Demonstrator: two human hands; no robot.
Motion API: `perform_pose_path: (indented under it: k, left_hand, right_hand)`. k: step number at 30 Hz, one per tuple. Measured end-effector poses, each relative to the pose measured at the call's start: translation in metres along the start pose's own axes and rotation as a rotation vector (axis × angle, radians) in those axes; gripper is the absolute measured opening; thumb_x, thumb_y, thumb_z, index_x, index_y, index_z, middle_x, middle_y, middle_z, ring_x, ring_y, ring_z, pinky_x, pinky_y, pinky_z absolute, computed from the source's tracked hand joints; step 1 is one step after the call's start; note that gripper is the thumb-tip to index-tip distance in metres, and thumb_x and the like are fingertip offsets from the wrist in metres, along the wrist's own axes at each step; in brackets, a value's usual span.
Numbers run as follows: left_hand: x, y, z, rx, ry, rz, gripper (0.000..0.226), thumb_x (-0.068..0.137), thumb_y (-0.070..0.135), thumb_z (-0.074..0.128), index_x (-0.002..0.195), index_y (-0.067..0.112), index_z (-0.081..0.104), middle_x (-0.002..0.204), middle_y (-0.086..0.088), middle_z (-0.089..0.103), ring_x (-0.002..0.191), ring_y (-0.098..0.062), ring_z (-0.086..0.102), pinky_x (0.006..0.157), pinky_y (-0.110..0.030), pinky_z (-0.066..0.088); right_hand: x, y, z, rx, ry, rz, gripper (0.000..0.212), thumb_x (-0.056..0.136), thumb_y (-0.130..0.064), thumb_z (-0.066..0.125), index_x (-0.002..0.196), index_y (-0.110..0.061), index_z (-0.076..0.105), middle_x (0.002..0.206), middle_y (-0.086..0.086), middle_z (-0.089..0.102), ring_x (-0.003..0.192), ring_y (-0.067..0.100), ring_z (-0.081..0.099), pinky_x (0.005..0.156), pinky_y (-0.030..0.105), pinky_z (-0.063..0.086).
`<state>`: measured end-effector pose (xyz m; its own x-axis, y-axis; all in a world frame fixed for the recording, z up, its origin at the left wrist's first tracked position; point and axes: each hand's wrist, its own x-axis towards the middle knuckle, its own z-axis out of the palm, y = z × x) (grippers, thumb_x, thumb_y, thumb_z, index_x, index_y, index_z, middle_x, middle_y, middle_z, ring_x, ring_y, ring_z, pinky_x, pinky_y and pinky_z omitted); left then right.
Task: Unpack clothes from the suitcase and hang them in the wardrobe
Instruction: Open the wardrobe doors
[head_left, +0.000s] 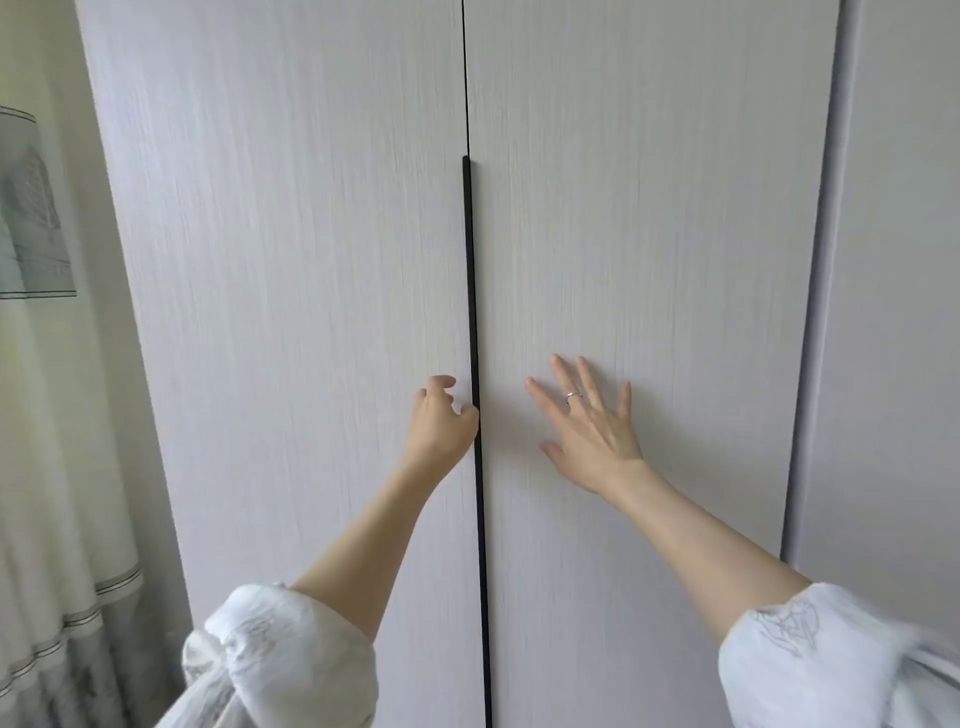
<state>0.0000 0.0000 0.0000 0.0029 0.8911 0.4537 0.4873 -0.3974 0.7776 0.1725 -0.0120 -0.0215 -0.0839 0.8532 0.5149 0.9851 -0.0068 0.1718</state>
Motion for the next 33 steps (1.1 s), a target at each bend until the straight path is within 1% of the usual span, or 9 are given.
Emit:
perform_pose_path:
  k: [5,14,19,22,25,26,28,30,33]
  left_hand:
    - [0.01,-0.003,0.027,-0.053,0.017,0.012,0.043,0.09,0.004,0.036,0.133,0.01,0.038,0.128,-0.009,0.047,0.097,-0.015,0.047,0.076,-0.023,0.037]
    - [-0.009,0.005,0.021,-0.047,0.052,-0.059,0.039,0.092,0.008,0.037,0.131,0.01,0.039,0.123,-0.012,0.05,0.089,-0.017,0.049,0.057,-0.017,0.036]
    - [-0.05,0.015,0.008,0.033,0.189,-0.038,0.029,0.096,0.018,0.043,0.124,0.009,0.042,0.115,-0.012,0.053,0.09,-0.019,0.048,0.074,-0.027,0.037]
    - [-0.076,0.02,-0.01,0.093,0.234,-0.032,0.025,0.096,0.024,0.046,0.115,0.008,0.043,0.106,-0.01,0.054,0.088,-0.02,0.05,0.071,-0.028,0.038]
    - [-0.104,0.022,-0.029,0.168,0.288,-0.025,0.019,0.095,0.027,0.048,0.101,0.011,0.04,0.095,-0.007,0.052,0.083,-0.02,0.049,0.067,-0.028,0.036]
    - [-0.115,0.021,-0.037,0.19,0.308,-0.025,0.018,0.095,0.027,0.048,0.097,0.011,0.038,0.092,-0.006,0.052,0.081,-0.02,0.049,0.067,-0.028,0.036]
    - [-0.131,0.02,-0.049,0.213,0.343,-0.031,0.018,0.095,0.026,0.048,0.094,0.011,0.038,0.088,-0.005,0.051,0.079,-0.02,0.048,0.064,-0.026,0.036]
    - [-0.143,0.019,-0.061,0.214,0.381,-0.047,0.019,0.094,0.026,0.049,0.091,0.011,0.039,0.079,-0.001,0.049,0.071,-0.016,0.046,0.055,-0.023,0.034]
    - [-0.161,0.016,-0.079,0.213,0.451,-0.042,0.02,0.093,0.026,0.051,0.087,0.01,0.039,0.069,0.004,0.043,0.061,-0.009,0.04,0.052,-0.019,0.033]
  right_hand:
    - [0.006,0.001,0.023,-0.038,0.025,0.004,0.083,0.092,-0.037,0.049,0.148,-0.031,-0.012,0.144,-0.001,-0.041,0.141,0.031,-0.027,0.109,0.064,0.008]
    - [-0.004,0.009,0.017,0.041,-0.044,-0.047,0.077,0.094,-0.035,0.047,0.15,-0.03,-0.005,0.154,0.001,-0.029,0.142,0.027,-0.026,0.11,0.063,-0.001]
    - [-0.045,-0.017,0.025,0.415,-0.208,-0.02,0.062,0.098,-0.04,0.036,0.15,-0.028,0.006,0.159,0.002,-0.004,0.147,0.022,0.001,0.115,0.057,0.008]
    - [-0.069,-0.036,0.022,0.515,-0.307,-0.15,0.064,0.097,-0.046,0.036,0.151,-0.027,0.007,0.157,0.001,0.017,0.142,0.023,0.025,0.116,0.049,0.019]
    - [-0.086,-0.063,0.008,0.786,-0.503,-0.23,0.061,0.097,-0.043,0.038,0.15,-0.026,0.015,0.152,-0.001,0.032,0.137,0.02,0.035,0.112,0.037,0.031]
    - [-0.094,-0.076,0.001,0.841,-0.558,-0.262,0.056,0.097,-0.04,0.037,0.148,-0.025,0.02,0.145,-0.001,0.041,0.133,0.02,0.041,0.109,0.035,0.035]
    - [-0.109,-0.098,-0.009,0.917,-0.609,-0.298,0.045,0.098,-0.034,0.035,0.141,-0.018,0.034,0.111,-0.005,0.058,0.111,0.02,0.054,0.094,0.031,0.041]
    - [-0.125,-0.116,-0.015,1.019,-0.623,-0.28,0.038,0.099,-0.032,0.035,0.132,-0.015,0.043,0.093,-0.006,0.057,0.097,0.018,0.059,0.088,0.03,0.045]
    - [-0.144,-0.134,-0.02,1.036,-0.617,-0.299,0.036,0.099,-0.035,0.038,0.125,-0.014,0.049,0.108,0.002,0.064,0.095,0.017,0.066,0.092,0.031,0.049]
